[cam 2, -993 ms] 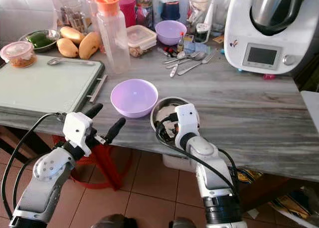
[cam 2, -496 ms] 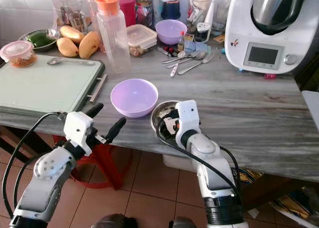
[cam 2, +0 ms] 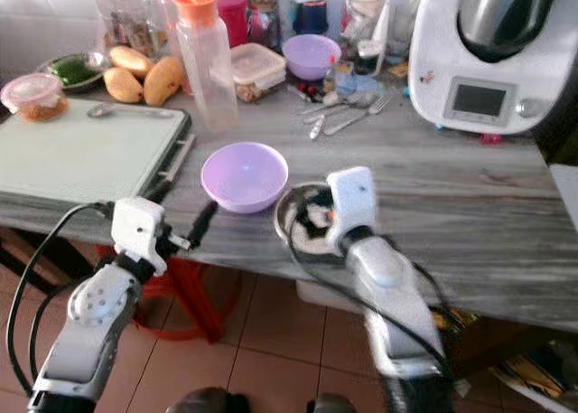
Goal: Setting the table
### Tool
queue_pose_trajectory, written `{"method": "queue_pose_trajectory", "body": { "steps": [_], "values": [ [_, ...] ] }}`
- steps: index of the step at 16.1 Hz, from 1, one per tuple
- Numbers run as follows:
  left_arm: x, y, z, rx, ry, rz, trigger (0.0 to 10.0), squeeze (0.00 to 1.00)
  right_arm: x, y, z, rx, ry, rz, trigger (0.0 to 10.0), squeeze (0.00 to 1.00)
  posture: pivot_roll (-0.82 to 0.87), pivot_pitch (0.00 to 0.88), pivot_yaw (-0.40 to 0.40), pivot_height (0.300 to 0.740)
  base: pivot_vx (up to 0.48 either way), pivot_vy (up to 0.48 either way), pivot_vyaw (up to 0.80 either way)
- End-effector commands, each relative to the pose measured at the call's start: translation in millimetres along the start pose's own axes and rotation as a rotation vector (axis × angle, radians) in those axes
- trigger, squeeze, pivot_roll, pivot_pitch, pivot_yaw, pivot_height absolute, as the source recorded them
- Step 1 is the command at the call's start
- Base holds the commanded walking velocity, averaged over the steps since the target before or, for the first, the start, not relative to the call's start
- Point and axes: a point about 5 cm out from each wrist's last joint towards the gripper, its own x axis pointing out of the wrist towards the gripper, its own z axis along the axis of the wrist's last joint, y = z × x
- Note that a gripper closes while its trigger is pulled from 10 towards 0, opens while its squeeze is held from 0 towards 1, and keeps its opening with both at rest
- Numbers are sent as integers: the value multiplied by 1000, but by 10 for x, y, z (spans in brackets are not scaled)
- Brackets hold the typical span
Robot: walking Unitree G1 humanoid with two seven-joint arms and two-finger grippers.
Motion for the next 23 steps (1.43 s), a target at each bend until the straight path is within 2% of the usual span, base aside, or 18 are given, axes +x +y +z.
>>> {"method": "queue_pose_trajectory", "body": {
  "steps": [1, 2, 4, 5, 9, 17, 20, 23],
  "values": [
    [13, 57, -12, 29, 21, 58, 10000, 0, -64, -26, 79, -31, -55, -19, 10000, 0, -27, 0, 33, 740, 0, 0, 0],
    [24, 51, -23, 30, 24, 69, 10000, 0, -163, -108, 45, -52, -68, -61, 10000, 0, -32, 0, 32, 740, 0, 0, 0],
    [49, 37, -11, 24, 9, 82, 10000, 0, -202, -173, 13, -60, -82, -111, 10000, 0, -35, 0, 33, 740, 0, 0, 0],
    [81, 42, 2, 24, 10, 107, 10000, 0, -200, -177, 24, -32, -102, -124, 10000, 0, -38, 0, 36, 740, 0, 0, 0],
    [132, 27, 21, 29, 4, 111, 10000, 0, -189, -147, -7, -44, -100, -102, 10000, 0, -45, 0, 36, 740, -150, 0, 0],
    [118, 27, -1, 43, 9, 102, 10000, 0, -173, -163, -22, -58, -109, -78, 10000, 0, -42, 0, 33, 740, -308, 0, 0],
    [130, 25, -8, 50, 9, 89, 10000, 0, -186, -173, -40, -18, -136, -52, 10000, 0, -39, 0, 37, 740, -309, 0, 0],
    [161, -19, 5, 59, 1, 50, 10000, 0, -84, -314, -168, -73, -90, -109, 10000, 0, -29, 0, 42, 740, -290, 0, 0]
  ]
}}
